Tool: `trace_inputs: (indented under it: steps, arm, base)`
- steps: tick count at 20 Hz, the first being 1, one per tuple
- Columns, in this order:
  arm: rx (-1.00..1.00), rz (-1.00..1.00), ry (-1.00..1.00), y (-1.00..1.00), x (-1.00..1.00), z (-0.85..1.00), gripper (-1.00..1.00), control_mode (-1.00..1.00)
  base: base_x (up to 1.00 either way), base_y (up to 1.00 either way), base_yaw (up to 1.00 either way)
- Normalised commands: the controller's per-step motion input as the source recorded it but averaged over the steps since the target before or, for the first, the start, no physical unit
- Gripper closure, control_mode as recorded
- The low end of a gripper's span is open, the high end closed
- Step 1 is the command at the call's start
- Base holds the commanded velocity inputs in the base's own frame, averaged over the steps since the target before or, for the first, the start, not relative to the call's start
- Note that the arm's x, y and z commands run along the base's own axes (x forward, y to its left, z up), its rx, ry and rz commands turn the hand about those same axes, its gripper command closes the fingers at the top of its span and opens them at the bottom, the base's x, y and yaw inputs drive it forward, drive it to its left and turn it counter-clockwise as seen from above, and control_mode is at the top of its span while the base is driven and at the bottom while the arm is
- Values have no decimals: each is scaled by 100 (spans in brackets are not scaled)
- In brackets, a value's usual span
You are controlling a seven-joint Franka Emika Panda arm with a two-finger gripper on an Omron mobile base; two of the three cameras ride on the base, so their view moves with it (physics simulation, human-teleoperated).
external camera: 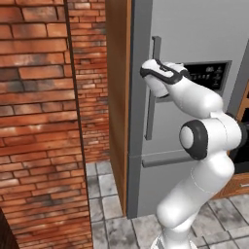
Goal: Retrieve the steak from the fridge and place it on the saucepan with marinade on the stove.
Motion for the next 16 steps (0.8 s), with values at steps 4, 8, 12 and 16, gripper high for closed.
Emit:
trace_inputs:
  steps: [4,8,12,16]
  arm:
    - [0,0,8,-3,61,0,100,-100]
    - [0,0,10,0,21,0,100,-100]
    - [-2,0,20,2,-18,17,100,-100]
    - [0,0,22,-27,-71,25,100,-100]
  base:
    - [0,0,0]
    - [0,0,0]
    - [0,0,0]
    - [0,0,0]
